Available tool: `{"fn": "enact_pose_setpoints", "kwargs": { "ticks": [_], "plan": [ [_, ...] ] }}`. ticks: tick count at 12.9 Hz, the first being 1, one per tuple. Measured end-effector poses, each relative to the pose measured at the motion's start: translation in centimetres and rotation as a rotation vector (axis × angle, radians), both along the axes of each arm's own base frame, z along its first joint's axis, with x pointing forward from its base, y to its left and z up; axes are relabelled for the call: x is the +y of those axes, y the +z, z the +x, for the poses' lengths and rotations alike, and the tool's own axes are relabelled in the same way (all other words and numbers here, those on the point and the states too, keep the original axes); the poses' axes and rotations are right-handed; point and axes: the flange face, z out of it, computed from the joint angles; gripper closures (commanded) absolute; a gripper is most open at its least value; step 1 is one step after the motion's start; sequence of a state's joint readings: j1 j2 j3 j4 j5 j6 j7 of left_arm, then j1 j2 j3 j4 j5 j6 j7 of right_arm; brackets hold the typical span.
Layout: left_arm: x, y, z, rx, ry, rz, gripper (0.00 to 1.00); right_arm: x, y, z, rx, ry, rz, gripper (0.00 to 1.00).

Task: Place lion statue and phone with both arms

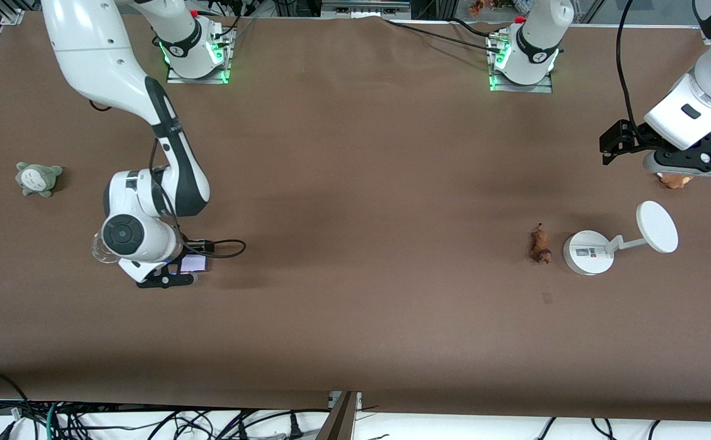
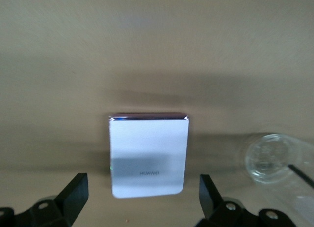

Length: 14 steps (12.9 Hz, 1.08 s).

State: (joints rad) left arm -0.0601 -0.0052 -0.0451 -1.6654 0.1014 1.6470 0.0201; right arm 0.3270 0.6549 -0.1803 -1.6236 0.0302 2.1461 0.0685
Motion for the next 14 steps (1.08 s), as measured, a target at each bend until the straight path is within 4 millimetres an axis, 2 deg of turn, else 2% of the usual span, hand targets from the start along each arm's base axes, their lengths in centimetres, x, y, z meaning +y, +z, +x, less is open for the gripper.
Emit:
{"fn": "enact_pose_setpoints", "kwargs": {
  "ticks": [3,6,9,12,14],
  "plan": [
    [0.0,-0.1,-0.1,0.007,0.001,0.001,0.00,0.5,6.1,1.2,-0.037,0.008,0.008,0.00],
    [0.0,-0.1,-0.2,0.017,0.002,0.002,0.00,-0.1,13.5,2.3,-0.063,0.001,0.001,0.00],
    [0.0,-0.1,-0.2,0.018,0.002,0.002,0.00,-2.9,20.3,2.2,-0.067,-0.003,-0.010,0.00],
    [0.0,-0.2,-0.2,0.019,0.002,0.002,0.00,-5.9,25.4,0.8,-0.066,0.013,-0.009,0.00],
    [0.1,-0.2,-0.2,0.020,0.002,0.002,0.00,-6.9,28.5,-0.8,-0.053,0.001,0.004,0.00]
  ]
}}
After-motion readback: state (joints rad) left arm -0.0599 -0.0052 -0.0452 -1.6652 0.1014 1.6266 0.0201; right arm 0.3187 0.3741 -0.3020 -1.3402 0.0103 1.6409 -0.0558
